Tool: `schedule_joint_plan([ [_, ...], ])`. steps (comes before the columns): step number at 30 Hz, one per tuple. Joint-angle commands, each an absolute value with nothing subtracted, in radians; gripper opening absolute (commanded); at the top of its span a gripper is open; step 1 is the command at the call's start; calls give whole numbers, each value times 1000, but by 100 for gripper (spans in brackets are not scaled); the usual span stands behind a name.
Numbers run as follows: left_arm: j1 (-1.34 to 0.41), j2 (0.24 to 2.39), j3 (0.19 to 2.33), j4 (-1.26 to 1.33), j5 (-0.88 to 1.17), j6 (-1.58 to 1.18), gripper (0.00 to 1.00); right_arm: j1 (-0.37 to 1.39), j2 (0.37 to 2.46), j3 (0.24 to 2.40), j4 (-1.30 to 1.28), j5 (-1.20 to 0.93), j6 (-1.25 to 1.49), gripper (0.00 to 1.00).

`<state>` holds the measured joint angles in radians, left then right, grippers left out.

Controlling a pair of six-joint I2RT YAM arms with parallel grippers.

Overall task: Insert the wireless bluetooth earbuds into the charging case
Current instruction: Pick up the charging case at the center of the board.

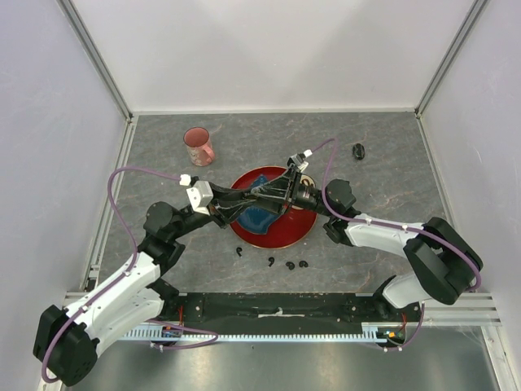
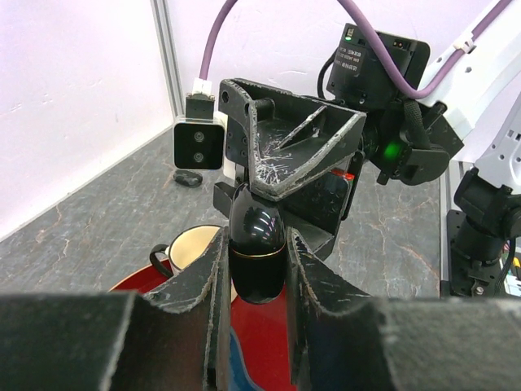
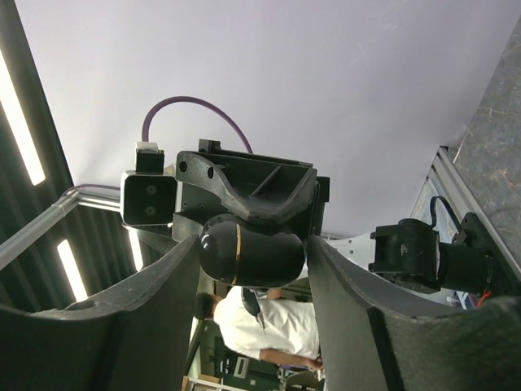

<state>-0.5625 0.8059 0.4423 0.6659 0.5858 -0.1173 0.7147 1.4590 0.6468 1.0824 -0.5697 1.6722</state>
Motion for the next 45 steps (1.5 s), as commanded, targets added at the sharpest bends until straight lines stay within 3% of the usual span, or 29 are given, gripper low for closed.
schedule_joint_plan([
  [1, -563, 784, 445, 680, 591, -60, 2, 715, 1436, 637, 1127, -540, 1690, 59],
  [8, -563, 787, 446, 677, 606, -60, 2, 716, 1436, 630, 1158, -535, 1704, 59],
  [12, -563, 792, 446, 678, 604, -66, 2, 716, 1439, 627, 1178, -540, 1721, 46],
  [15, -563, 798, 451, 673, 591, -96, 11, 716, 1437, 624, 1192, -543, 1726, 35],
  [16, -563, 801, 453, 670, 588, -103, 18, 716, 1440, 624, 1203, -545, 1727, 33],
  [21, -563, 827, 482, 637, 591, -143, 36, 715, 1443, 623, 1224, -549, 1733, 27],
  [27, -563, 844, 425, 797, 588, -199, 45, 718, 1460, 614, 1278, -543, 1770, 26],
  [45, -571, 925, 385, 1042, 571, -293, 47, 718, 1499, 598, 1338, -534, 1805, 26],
])
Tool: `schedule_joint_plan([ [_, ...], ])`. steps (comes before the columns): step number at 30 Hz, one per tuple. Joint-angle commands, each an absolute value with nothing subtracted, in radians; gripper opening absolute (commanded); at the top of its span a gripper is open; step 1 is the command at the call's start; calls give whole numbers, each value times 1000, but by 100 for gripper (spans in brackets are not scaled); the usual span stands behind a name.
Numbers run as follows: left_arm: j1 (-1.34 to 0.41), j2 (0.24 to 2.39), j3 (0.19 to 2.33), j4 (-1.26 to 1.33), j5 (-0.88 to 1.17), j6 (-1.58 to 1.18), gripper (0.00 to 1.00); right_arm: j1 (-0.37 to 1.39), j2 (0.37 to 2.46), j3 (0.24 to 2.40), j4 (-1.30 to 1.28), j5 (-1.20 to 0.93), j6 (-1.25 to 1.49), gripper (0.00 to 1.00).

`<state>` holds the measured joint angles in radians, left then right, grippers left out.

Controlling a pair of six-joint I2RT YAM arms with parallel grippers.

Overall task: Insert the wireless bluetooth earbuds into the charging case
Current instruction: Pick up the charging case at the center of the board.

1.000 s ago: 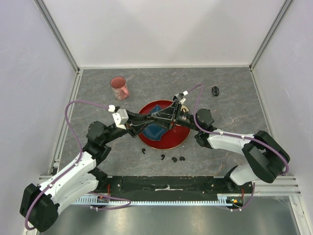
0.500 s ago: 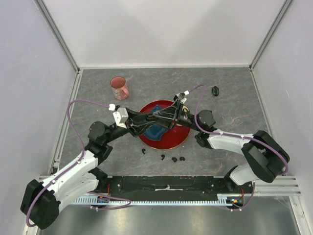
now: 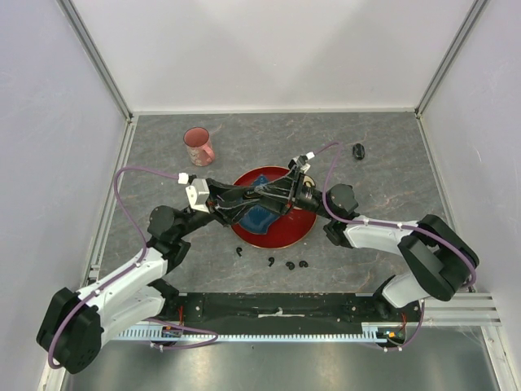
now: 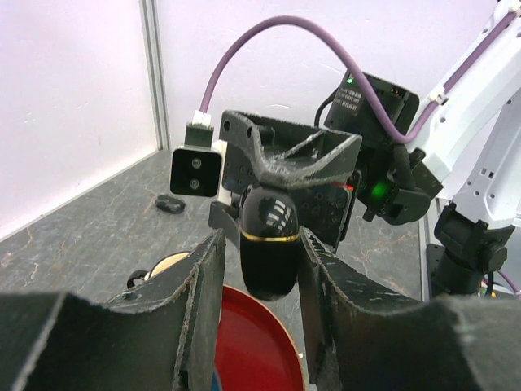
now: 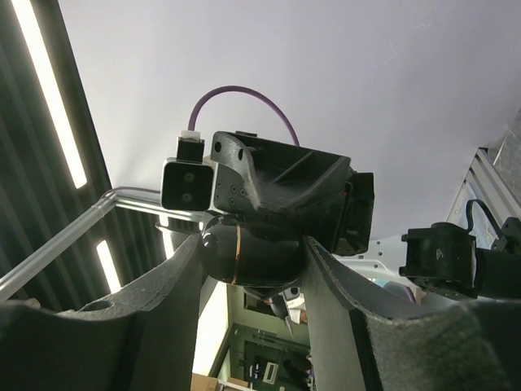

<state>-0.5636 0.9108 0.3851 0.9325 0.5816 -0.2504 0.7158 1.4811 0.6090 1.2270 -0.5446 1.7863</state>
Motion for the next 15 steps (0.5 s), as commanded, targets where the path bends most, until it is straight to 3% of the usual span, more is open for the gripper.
schedule_joint_plan([
  [1, -571, 925, 385, 1045, 572, -293, 47, 718, 1502, 598, 1338, -532, 1807, 26],
  [15, -574, 928, 390, 980, 561, -272, 47, 718, 1497, 611, 1361, -531, 1809, 26],
])
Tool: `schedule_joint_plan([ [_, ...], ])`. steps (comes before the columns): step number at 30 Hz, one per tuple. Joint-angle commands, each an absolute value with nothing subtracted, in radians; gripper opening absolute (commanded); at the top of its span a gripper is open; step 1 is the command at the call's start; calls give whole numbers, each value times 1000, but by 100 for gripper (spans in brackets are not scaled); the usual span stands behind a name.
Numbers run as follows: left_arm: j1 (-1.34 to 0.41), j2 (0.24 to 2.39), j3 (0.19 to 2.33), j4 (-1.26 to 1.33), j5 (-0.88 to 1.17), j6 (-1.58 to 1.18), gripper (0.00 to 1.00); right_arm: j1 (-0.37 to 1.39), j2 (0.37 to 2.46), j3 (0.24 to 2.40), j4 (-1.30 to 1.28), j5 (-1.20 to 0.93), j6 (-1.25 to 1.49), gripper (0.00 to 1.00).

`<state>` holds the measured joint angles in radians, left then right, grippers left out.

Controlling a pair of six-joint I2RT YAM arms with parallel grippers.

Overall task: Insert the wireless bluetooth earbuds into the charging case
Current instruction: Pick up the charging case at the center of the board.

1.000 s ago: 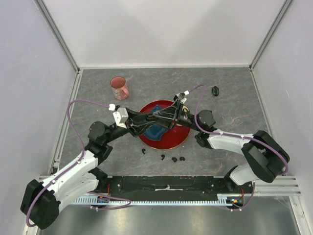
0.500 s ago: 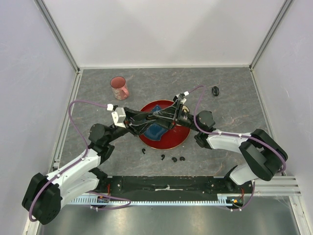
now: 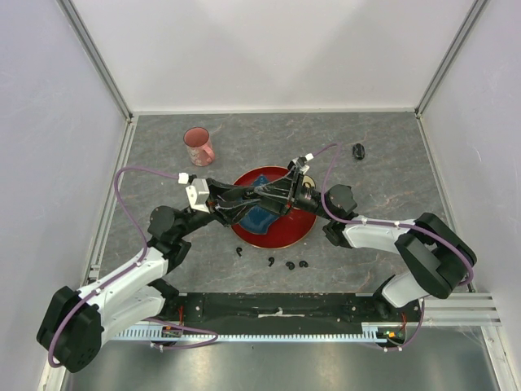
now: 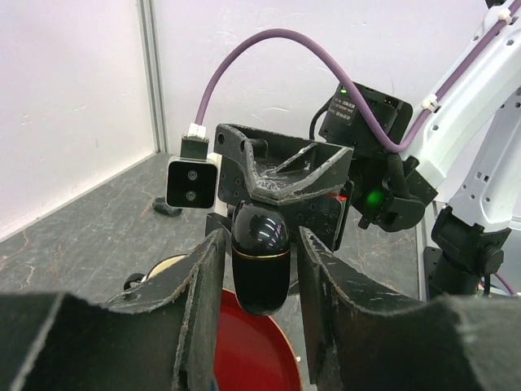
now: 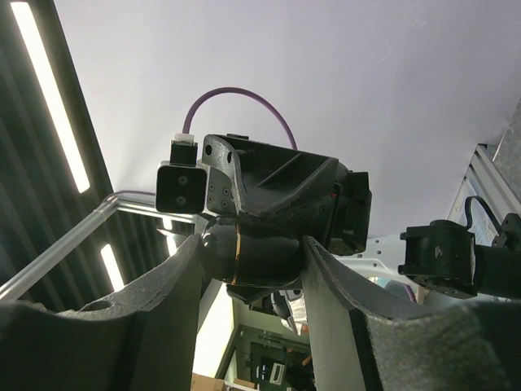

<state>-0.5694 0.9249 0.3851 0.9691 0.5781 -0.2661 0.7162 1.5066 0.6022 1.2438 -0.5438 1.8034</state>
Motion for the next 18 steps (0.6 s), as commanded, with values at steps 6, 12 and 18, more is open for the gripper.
schedule_joint_plan([
  [6, -574, 934, 410, 950, 566, -272, 48, 718, 1505, 603, 1397, -525, 1824, 26],
  [12, -577, 939, 407, 956, 563, -275, 48, 716, 1499, 603, 1396, -523, 1816, 26],
  [18, -581, 948, 414, 965, 555, -273, 42, 718, 1505, 600, 1394, -525, 1821, 26],
])
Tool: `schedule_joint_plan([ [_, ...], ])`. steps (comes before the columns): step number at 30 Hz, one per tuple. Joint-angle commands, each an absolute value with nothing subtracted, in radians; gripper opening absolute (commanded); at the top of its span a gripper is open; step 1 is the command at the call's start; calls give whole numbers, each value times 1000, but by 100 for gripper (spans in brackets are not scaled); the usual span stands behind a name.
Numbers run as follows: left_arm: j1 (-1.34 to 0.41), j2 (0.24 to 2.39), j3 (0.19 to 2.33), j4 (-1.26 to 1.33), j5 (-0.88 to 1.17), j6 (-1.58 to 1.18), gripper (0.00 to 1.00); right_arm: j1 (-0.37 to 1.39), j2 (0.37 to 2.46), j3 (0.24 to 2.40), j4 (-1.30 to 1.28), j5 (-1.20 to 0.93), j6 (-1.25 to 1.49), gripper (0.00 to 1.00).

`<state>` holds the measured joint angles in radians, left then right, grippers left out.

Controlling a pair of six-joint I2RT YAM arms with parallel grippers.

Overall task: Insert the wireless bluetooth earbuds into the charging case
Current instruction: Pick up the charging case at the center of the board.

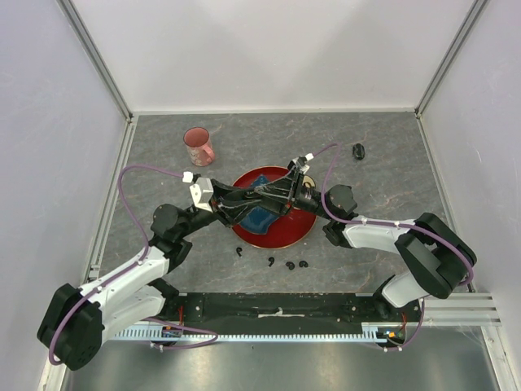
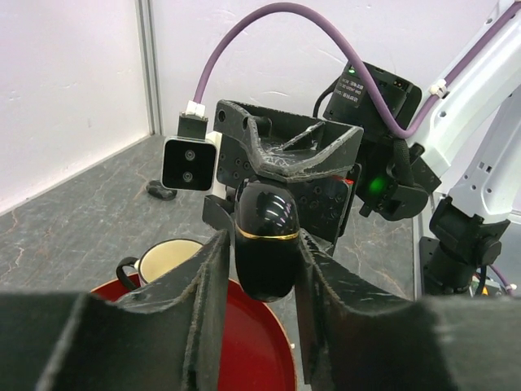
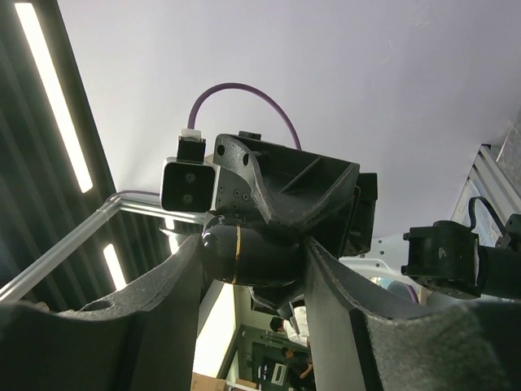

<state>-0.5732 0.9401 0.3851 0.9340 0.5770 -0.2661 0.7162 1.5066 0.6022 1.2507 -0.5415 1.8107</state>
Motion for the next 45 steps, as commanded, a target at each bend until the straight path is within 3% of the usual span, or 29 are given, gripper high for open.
schedule_joint_plan([
  [1, -583, 951, 416, 966, 555, -273, 36, 718, 1506, 600, 1394, -525, 1821, 26],
  [4, -586, 959, 416, 974, 551, -278, 22, 718, 1508, 597, 1385, -525, 1819, 26],
  [6, -587, 962, 414, 991, 549, -287, 20, 718, 1508, 595, 1368, -526, 1815, 26],
  [13, -594, 971, 419, 992, 551, -290, 38, 719, 1502, 589, 1342, -520, 1804, 26],
  [35, -604, 962, 416, 999, 535, -282, 43, 719, 1502, 578, 1345, -509, 1805, 26],
  [38, -606, 963, 414, 999, 535, -282, 37, 719, 1502, 583, 1347, -511, 1805, 26],
  [42, -607, 966, 416, 999, 535, -284, 17, 719, 1503, 581, 1341, -512, 1805, 26],
  [45, -609, 966, 417, 999, 537, -281, 9, 719, 1505, 577, 1325, -514, 1801, 26],
])
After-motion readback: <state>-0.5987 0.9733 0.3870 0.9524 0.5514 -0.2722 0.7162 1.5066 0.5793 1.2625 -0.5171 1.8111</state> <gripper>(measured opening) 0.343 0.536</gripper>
